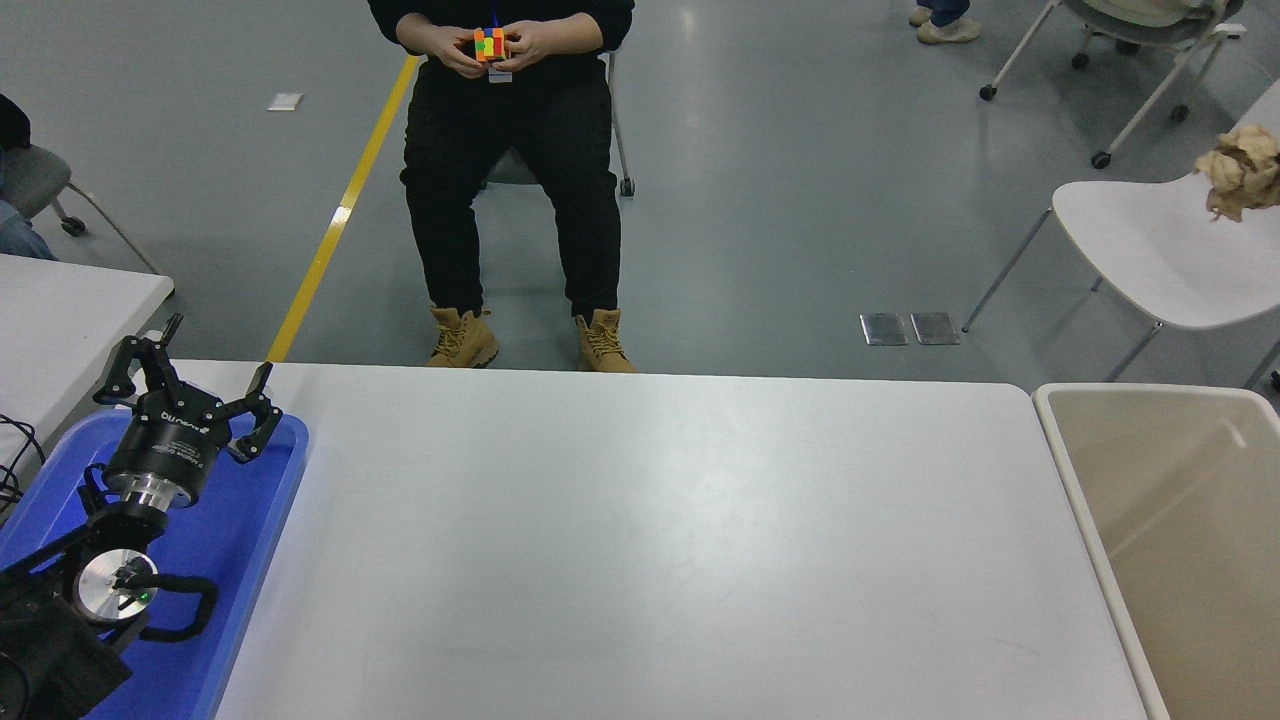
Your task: Clean the table surface
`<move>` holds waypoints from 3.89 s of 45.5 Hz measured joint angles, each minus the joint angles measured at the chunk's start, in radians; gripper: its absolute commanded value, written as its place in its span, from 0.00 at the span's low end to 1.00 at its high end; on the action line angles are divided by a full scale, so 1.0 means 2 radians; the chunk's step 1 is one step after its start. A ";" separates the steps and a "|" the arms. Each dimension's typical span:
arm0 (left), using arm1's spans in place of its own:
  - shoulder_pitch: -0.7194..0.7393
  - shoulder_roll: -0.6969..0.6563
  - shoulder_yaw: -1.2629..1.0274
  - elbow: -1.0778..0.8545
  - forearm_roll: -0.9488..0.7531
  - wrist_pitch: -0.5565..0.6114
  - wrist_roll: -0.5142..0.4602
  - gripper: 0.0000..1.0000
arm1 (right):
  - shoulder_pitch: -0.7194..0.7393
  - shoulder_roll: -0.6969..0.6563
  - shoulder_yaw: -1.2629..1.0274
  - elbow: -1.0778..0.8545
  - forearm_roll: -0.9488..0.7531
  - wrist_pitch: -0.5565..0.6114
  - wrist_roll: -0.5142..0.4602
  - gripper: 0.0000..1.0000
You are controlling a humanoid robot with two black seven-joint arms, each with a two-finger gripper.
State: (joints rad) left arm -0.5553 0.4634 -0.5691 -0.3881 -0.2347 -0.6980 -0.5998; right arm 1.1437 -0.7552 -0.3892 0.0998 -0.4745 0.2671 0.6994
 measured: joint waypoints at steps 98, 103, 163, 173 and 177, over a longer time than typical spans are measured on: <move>0.000 0.000 0.000 0.000 0.000 0.000 0.000 1.00 | -0.269 0.129 0.049 -0.046 0.044 -0.111 -0.210 0.25; 0.000 0.000 0.000 0.000 0.000 0.000 0.000 1.00 | -0.270 0.131 0.055 -0.046 0.049 -0.119 -0.211 0.48; 0.000 0.000 0.000 0.000 0.000 0.000 0.000 1.00 | -0.136 0.050 0.302 0.040 0.126 -0.175 -0.209 0.98; 0.000 0.000 0.000 0.000 0.000 0.000 0.000 1.00 | -0.111 0.028 0.380 0.078 0.150 -0.175 -0.210 0.98; 0.000 0.000 0.000 0.000 0.000 0.000 0.000 1.00 | -0.100 0.020 0.406 0.096 0.155 -0.175 -0.210 0.98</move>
State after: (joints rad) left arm -0.5553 0.4634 -0.5691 -0.3881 -0.2347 -0.6980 -0.5998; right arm 0.9433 -0.7143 0.4220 0.2925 -0.1644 -0.0828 0.2789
